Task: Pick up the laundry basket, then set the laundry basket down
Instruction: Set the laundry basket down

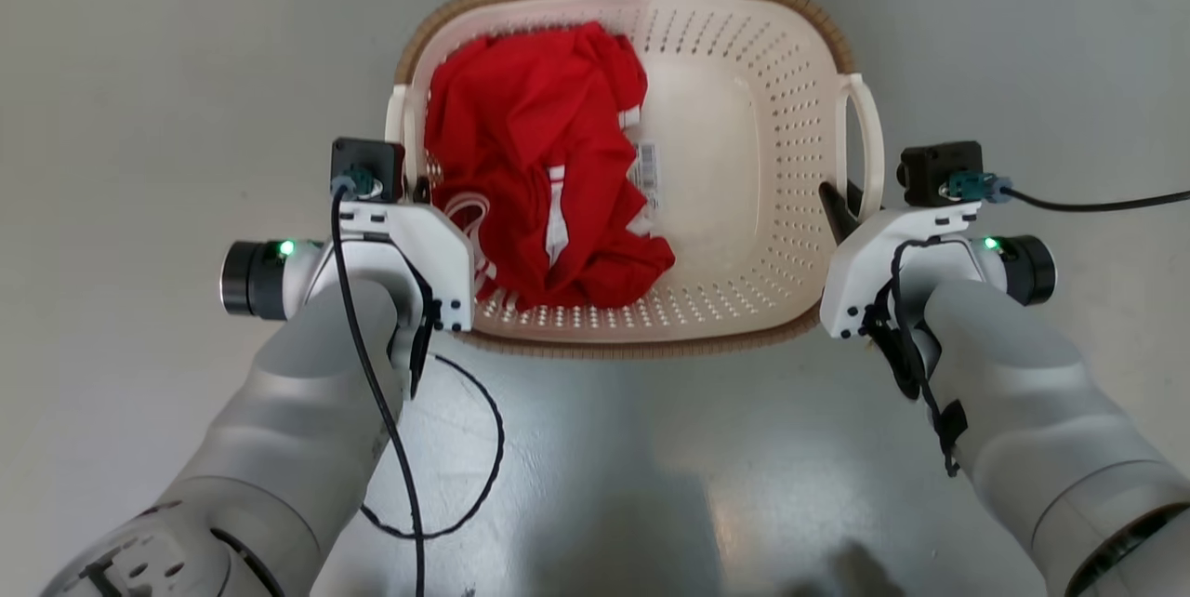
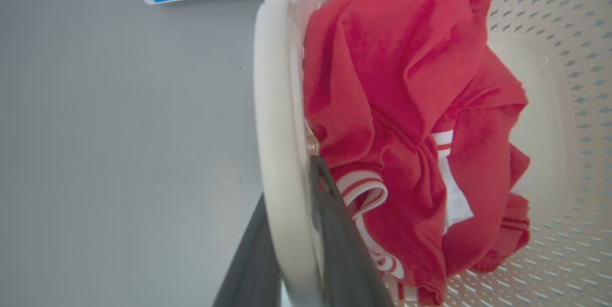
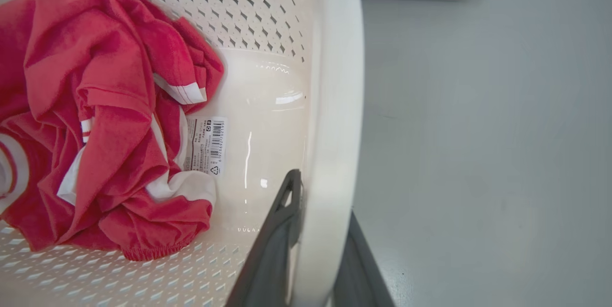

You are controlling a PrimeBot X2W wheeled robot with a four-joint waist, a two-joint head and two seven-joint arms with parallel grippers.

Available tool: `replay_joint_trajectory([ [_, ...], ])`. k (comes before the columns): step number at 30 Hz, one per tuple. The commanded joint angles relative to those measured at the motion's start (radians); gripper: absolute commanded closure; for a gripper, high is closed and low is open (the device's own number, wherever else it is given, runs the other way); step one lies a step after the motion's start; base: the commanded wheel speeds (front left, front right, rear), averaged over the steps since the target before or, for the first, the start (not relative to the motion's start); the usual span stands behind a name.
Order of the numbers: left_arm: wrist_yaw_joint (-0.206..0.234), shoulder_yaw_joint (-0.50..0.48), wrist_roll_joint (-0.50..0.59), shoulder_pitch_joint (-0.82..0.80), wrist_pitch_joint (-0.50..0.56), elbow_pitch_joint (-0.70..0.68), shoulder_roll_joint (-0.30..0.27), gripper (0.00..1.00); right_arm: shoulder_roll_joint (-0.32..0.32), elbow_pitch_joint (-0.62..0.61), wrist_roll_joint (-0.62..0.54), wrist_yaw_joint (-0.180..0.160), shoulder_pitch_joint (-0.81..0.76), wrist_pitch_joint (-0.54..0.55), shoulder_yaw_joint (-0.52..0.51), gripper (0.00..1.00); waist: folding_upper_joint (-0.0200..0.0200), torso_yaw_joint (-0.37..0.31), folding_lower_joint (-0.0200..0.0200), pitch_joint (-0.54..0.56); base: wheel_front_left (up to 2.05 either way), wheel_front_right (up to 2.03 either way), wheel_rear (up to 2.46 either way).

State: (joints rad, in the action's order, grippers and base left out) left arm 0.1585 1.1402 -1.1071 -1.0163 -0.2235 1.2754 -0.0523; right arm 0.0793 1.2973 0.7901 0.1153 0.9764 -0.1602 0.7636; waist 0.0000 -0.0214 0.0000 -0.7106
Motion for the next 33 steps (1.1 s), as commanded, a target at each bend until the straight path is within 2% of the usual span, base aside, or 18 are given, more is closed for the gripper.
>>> replay_joint_trajectory([
  [1, 0.01, -0.01, 0.014, -0.028, -0.016, -0.006, -0.002, 1.0, -0.029, -0.014, -0.016, 0.015, -0.014, -0.023, 0.011, 1.0, 0.0, 0.003, 0.0, -0.028, 0.0, 0.0, 0.0],
  [13, 0.0, -0.017, 0.039, -0.086, -0.036, -0.001, -0.016, 1.0, -0.029, -0.007, -0.033, 0.015, 0.008, -0.043, -0.016, 1.0, 0.0, -0.001, 0.0, -0.113, 0.0, 0.0, 0.0],
  [33, 0.026, -0.088, 0.107, -0.1, -0.038, -0.054, -0.025, 1.0, -0.029, -0.007, -0.123, 0.015, 0.02, -0.065, -0.101, 1.0, 0.0, 0.004, 0.0, -0.155, 0.0, 0.0, 0.0],
])
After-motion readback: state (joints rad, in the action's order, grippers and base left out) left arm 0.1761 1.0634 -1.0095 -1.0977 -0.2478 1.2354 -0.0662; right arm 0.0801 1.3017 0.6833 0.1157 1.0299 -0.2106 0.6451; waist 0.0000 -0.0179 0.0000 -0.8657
